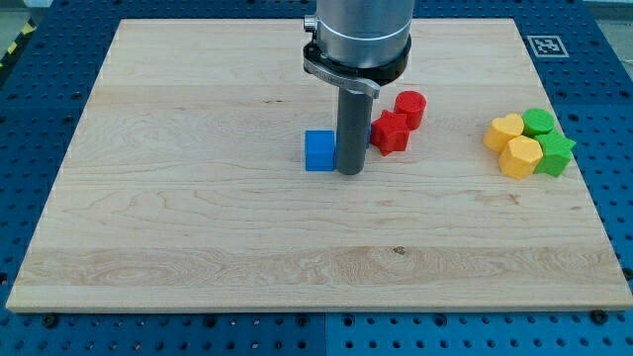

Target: Separate the cube from the blue triangle

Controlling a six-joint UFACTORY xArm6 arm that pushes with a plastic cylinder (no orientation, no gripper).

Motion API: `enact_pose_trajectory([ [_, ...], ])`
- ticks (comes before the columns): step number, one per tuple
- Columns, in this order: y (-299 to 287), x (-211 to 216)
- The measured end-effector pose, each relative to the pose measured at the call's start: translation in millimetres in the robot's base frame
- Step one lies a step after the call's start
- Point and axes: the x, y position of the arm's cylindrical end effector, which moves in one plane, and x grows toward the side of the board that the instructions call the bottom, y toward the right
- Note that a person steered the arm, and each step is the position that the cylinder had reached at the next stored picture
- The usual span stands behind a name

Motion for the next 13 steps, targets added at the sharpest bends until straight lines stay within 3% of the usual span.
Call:
enact_pose_trajectory([
  [2,0,0],
  [4,-46,0],
  [5,-23,-3],
  [6,-11,-19],
  [7,-49,-42],
  [9,-104,-28],
  [11,-79,24],
  [12,-95,32],
  [13,-135,10],
])
